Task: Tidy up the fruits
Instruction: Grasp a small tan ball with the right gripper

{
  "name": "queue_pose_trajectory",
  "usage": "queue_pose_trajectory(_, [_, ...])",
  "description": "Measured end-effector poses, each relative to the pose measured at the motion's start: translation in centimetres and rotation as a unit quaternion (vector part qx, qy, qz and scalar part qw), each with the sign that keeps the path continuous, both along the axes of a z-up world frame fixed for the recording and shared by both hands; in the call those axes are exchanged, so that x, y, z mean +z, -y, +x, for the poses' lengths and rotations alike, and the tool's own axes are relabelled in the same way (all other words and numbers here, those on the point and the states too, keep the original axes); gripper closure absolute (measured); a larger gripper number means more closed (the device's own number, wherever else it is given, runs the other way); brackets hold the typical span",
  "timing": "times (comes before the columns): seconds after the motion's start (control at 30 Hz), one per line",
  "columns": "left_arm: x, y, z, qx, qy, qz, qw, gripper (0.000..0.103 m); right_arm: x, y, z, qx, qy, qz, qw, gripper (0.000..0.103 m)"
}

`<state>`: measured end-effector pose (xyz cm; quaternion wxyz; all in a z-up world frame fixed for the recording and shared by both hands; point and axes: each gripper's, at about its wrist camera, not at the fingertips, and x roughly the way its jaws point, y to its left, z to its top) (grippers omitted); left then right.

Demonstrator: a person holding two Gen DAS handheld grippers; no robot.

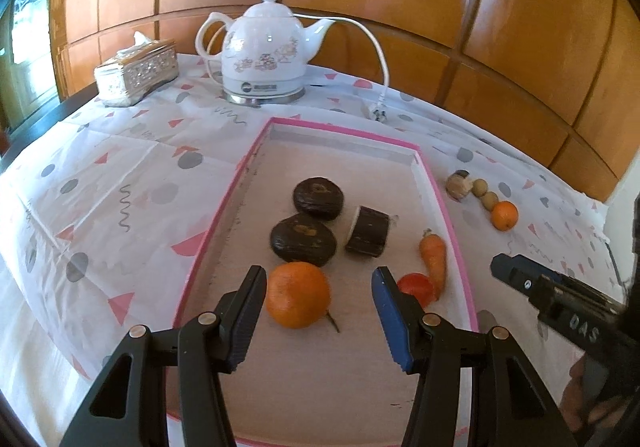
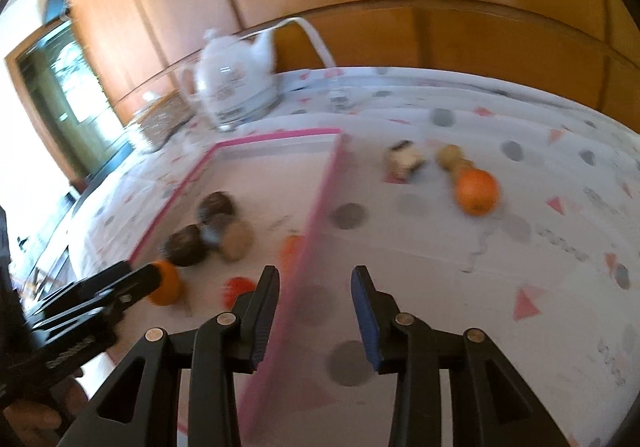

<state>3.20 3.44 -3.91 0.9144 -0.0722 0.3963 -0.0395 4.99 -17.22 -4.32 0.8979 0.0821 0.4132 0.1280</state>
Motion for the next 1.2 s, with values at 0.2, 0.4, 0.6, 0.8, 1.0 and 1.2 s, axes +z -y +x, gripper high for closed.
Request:
queue_pose_trajectory(0.2, [0.0,0.9,0.0,-0.015,-0.001,0.003,0.9999,0.047,-1.0,3.6,0.1,-0.054,-0.015,-0.003,0.998,0.065])
queue_pose_trajectory(0.4, [0.5,2.3,0.1,-0.036,0.002,0.007,0.9993,0.047,-1.4,5.5,0.0,-0.079,-0.016,-0.012,0.997,0.065])
queue_pose_trajectory(0.6, [0.8,3.4,0.5,-0.052,0.002,0.008,0.9986,0.047,-1.9,7.2,0.4,-0.097,-0.023,-0.015,0.995,0.065])
queue_pose_trajectory(0.8, [1.2,4.7,1.3,-0.070,0.003,0.004,0.9975,0.047,-1.7,8.3,1.2,-0.103,-0.020,-0.020,0.994,0.065])
queue_pose_trajectory(1.0, [1.6,6.4,2.0,-0.092,0.006,0.002,0.9957,0.047,-0.8,9.1,3.1,-0.099,-0.007,-0.029,0.995,0.065])
queue_pose_trajectory(1.2, [1.7,7.5,2.8,-0.107,0.006,-0.006,0.9942,0.047,-0.5,9.1,7.2,-0.074,-0.007,-0.054,0.996,0.065])
